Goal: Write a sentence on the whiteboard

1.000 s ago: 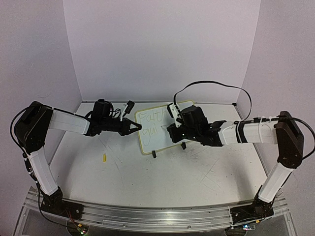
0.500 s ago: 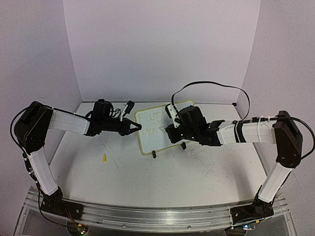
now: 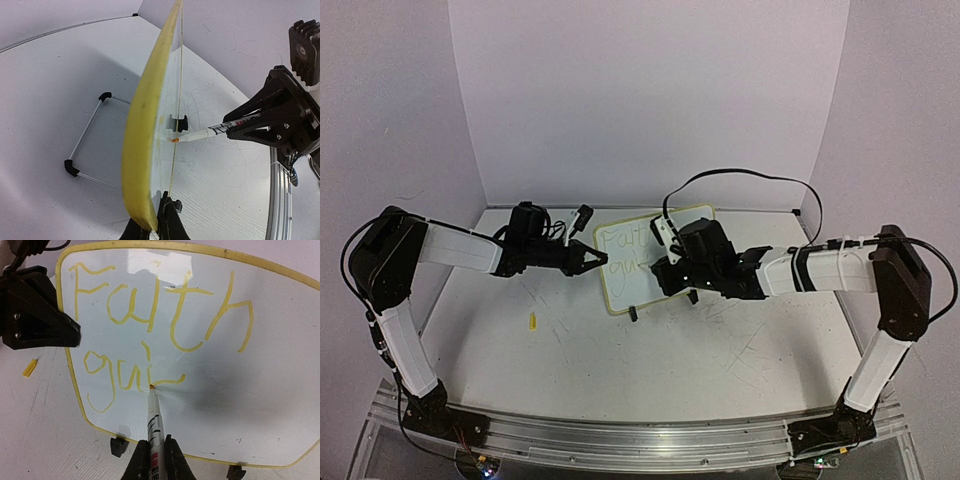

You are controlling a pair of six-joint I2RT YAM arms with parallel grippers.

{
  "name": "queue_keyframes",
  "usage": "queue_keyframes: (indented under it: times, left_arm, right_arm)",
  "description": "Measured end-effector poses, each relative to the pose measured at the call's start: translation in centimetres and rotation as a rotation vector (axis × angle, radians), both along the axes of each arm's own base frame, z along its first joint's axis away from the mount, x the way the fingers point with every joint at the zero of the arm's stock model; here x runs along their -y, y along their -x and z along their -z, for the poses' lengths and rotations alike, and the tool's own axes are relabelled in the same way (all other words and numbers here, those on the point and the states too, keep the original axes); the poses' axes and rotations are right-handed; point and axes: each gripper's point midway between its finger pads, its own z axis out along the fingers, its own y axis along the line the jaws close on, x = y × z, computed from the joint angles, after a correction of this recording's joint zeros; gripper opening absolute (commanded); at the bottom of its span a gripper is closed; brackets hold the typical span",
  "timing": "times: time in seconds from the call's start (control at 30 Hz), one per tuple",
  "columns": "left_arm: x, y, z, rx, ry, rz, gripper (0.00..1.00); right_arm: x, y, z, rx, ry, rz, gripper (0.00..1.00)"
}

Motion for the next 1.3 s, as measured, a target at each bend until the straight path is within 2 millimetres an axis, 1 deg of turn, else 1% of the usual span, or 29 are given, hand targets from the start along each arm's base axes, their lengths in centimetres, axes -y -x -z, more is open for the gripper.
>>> queue_keyframes:
  times: [0.53,0.77,1.1,1.3]
  left_arm:
    - [0.0,0.0,0.0,0.000,-0.001,-0.002,0.00]
    - [0.0,-0.1,0.0,-0.003,-0.003,-0.004,0.00]
    - [0.0,-0.1,0.0,-0.004,-0.004,-0.006,0.00]
    - [0.0,-0.1,0.0,-0.005,-0.005,-0.008,0.00]
  right_arm:
    - [0.5,-0.1,0.4,0.007,0.025,0.030,0.00]
    - [1.2,-0.3,0.3,0.015,0.043,0.059,0.00]
    - [1.6,-0.9,-0.4,0.028,0.038,0.078,0.00]
    - [1.5,-1.8,-1.7,0.047,0.019,0.091,0.00]
